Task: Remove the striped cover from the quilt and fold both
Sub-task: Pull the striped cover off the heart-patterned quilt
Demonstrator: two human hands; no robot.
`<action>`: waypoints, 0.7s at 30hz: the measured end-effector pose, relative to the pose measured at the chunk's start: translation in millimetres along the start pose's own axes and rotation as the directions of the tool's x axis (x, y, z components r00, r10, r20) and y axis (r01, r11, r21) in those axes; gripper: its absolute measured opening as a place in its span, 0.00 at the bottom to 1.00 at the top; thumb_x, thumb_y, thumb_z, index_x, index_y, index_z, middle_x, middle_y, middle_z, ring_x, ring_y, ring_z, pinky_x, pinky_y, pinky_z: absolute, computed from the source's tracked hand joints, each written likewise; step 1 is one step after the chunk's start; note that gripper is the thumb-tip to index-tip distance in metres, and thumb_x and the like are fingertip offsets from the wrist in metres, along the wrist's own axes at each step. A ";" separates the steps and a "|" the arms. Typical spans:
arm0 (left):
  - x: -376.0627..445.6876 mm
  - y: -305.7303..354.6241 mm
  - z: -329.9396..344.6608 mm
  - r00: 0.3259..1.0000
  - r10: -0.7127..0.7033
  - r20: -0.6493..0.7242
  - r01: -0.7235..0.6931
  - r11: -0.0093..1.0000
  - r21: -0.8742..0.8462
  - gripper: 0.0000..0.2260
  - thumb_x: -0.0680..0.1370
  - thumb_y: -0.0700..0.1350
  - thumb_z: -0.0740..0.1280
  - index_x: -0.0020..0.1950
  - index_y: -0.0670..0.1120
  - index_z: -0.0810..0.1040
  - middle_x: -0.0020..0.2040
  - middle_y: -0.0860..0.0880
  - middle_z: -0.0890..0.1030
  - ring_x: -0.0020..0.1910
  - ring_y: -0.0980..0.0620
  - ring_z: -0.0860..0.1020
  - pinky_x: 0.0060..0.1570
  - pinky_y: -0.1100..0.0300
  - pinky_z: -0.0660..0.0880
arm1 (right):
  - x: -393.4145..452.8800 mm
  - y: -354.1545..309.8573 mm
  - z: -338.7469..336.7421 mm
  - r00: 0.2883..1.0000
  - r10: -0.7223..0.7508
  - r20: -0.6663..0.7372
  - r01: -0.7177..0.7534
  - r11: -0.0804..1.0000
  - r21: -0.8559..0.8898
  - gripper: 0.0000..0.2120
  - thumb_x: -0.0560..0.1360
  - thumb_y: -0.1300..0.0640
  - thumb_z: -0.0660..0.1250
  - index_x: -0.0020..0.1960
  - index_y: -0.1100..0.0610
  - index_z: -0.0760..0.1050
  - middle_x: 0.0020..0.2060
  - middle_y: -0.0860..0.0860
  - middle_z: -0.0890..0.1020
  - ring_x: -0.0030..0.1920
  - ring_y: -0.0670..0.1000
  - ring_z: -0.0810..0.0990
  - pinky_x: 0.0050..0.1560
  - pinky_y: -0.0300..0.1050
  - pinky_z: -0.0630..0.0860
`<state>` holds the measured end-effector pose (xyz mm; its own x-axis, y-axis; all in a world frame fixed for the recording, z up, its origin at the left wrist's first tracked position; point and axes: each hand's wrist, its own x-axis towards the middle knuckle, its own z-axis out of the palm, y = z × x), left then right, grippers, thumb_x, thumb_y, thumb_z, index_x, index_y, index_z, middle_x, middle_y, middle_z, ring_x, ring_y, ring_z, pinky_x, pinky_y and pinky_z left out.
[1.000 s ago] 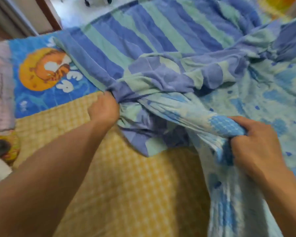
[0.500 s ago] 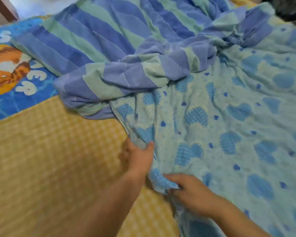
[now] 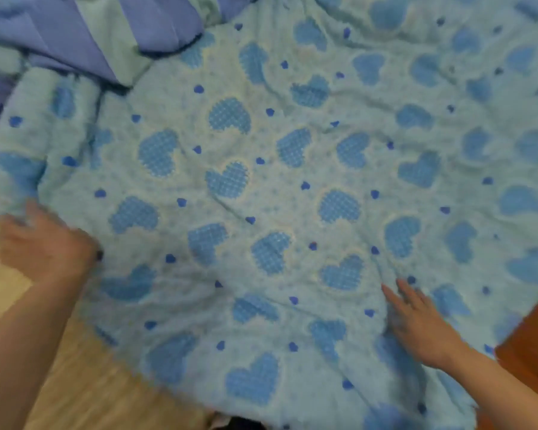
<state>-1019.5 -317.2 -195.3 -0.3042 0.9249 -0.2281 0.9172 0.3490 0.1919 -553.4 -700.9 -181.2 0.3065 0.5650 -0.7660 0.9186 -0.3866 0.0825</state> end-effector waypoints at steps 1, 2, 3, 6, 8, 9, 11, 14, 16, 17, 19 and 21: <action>-41.3 23.4 16.9 0.999 0.044 0.006 -0.045 0.990 0.135 0.28 0.70 0.49 0.70 0.69 0.46 0.70 0.70 0.32 0.66 0.68 0.32 0.67 0.68 0.39 0.65 | -2.7 9.1 15.1 0.999 -0.033 -0.005 0.033 0.999 0.030 0.38 0.80 0.49 0.58 0.80 0.51 0.37 0.79 0.58 0.40 0.80 0.58 0.42 0.78 0.49 0.44; -91.6 45.6 29.5 0.980 0.198 0.033 -0.201 0.967 0.154 0.29 0.70 0.48 0.71 0.70 0.48 0.71 0.72 0.33 0.65 0.68 0.32 0.66 0.69 0.40 0.64 | -1.7 13.8 24.9 0.998 -0.061 -0.022 0.062 0.996 0.070 0.38 0.79 0.50 0.59 0.80 0.50 0.38 0.79 0.58 0.39 0.79 0.59 0.41 0.78 0.50 0.43; -146.8 68.4 51.9 0.927 0.358 0.114 -0.374 0.905 0.203 0.29 0.72 0.49 0.71 0.73 0.49 0.70 0.73 0.33 0.65 0.69 0.32 0.66 0.70 0.41 0.64 | 3.4 16.2 29.6 0.996 -0.077 -0.047 0.082 0.991 0.108 0.38 0.79 0.50 0.60 0.80 0.48 0.39 0.79 0.57 0.38 0.79 0.60 0.40 0.78 0.50 0.42; -324.5 111.9 109.1 0.741 0.483 0.466 -0.572 0.818 0.061 0.31 0.77 0.57 0.64 0.79 0.56 0.60 0.80 0.40 0.56 0.77 0.38 0.57 0.76 0.45 0.56 | 19.5 22.1 33.1 0.989 -0.135 -0.063 0.145 0.968 0.203 0.38 0.79 0.49 0.60 0.80 0.45 0.41 0.79 0.55 0.37 0.79 0.60 0.39 0.77 0.52 0.43; -406.5 108.6 126.5 0.739 0.436 0.514 -0.556 0.825 0.099 0.31 0.77 0.59 0.61 0.79 0.60 0.56 0.81 0.45 0.50 0.79 0.41 0.52 0.77 0.47 0.53 | 22.9 31.3 32.1 0.979 -0.194 -0.054 0.201 0.947 0.250 0.38 0.78 0.50 0.60 0.80 0.45 0.41 0.79 0.54 0.35 0.79 0.60 0.37 0.78 0.53 0.45; -437.7 102.7 125.7 0.756 0.408 0.511 -0.539 0.832 0.132 0.30 0.78 0.59 0.60 0.79 0.60 0.56 0.81 0.45 0.51 0.79 0.42 0.52 0.77 0.48 0.53 | 20.5 37.1 29.8 0.973 -0.227 -0.029 0.226 0.935 0.274 0.38 0.79 0.51 0.60 0.80 0.45 0.41 0.78 0.53 0.34 0.78 0.58 0.36 0.78 0.54 0.46; -477.3 84.4 115.6 0.841 0.271 0.468 -0.388 0.906 0.172 0.30 0.80 0.59 0.60 0.80 0.57 0.57 0.81 0.42 0.53 0.79 0.41 0.54 0.77 0.48 0.53 | 12.6 50.2 27.4 0.959 -0.283 0.003 0.269 0.913 0.305 0.36 0.79 0.52 0.59 0.81 0.46 0.43 0.79 0.53 0.35 0.79 0.56 0.35 0.78 0.56 0.48; -498.8 60.6 87.5 0.961 0.008 0.277 -0.042 0.992 0.118 0.28 0.81 0.53 0.62 0.80 0.49 0.60 0.78 0.38 0.58 0.77 0.38 0.58 0.76 0.47 0.55 | -6.2 73.5 28.2 0.948 -0.313 0.056 0.292 0.928 0.233 0.37 0.79 0.50 0.60 0.81 0.47 0.43 0.79 0.54 0.37 0.79 0.57 0.38 0.78 0.58 0.50; -501.5 42.8 69.4 0.959 -0.191 0.207 0.190 0.981 0.025 0.24 0.81 0.44 0.61 0.77 0.44 0.63 0.75 0.37 0.65 0.73 0.37 0.65 0.72 0.48 0.61 | -21.1 82.8 33.8 0.935 -0.336 0.113 0.323 0.938 0.124 0.36 0.79 0.49 0.58 0.81 0.48 0.43 0.79 0.56 0.38 0.79 0.60 0.42 0.77 0.58 0.51; -503.7 32.3 62.1 0.941 -0.286 0.180 0.297 0.955 -0.031 0.23 0.80 0.40 0.62 0.75 0.40 0.65 0.71 0.35 0.70 0.69 0.37 0.70 0.69 0.48 0.66 | -27.7 84.4 37.2 0.925 -0.352 0.145 0.343 0.935 0.087 0.36 0.79 0.49 0.58 0.81 0.48 0.43 0.79 0.57 0.39 0.79 0.61 0.43 0.77 0.57 0.51; -507.1 10.8 63.4 0.847 -0.477 0.234 0.528 0.803 -0.276 0.19 0.74 0.31 0.70 0.65 0.32 0.74 0.57 0.30 0.79 0.56 0.39 0.81 0.57 0.50 0.77 | -34.9 87.0 43.7 0.908 -0.370 0.198 0.364 0.929 0.063 0.35 0.79 0.49 0.57 0.81 0.47 0.43 0.79 0.57 0.38 0.79 0.61 0.42 0.77 0.58 0.51; -515.8 -10.0 79.2 0.727 -0.559 0.400 0.681 0.662 -0.313 0.13 0.75 0.37 0.71 0.57 0.31 0.80 0.54 0.31 0.81 0.54 0.39 0.82 0.54 0.51 0.79 | -37.4 89.5 55.1 0.898 -0.384 0.214 0.388 0.921 0.026 0.37 0.79 0.48 0.59 0.81 0.45 0.42 0.79 0.56 0.36 0.79 0.61 0.39 0.77 0.59 0.50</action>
<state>-851.4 -809.8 -155.2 -0.6306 0.4168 -0.6547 0.3194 0.9082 0.2706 -496.4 -796.8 -180.3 -0.1310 0.5000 -0.8561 0.9588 -0.1556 -0.2376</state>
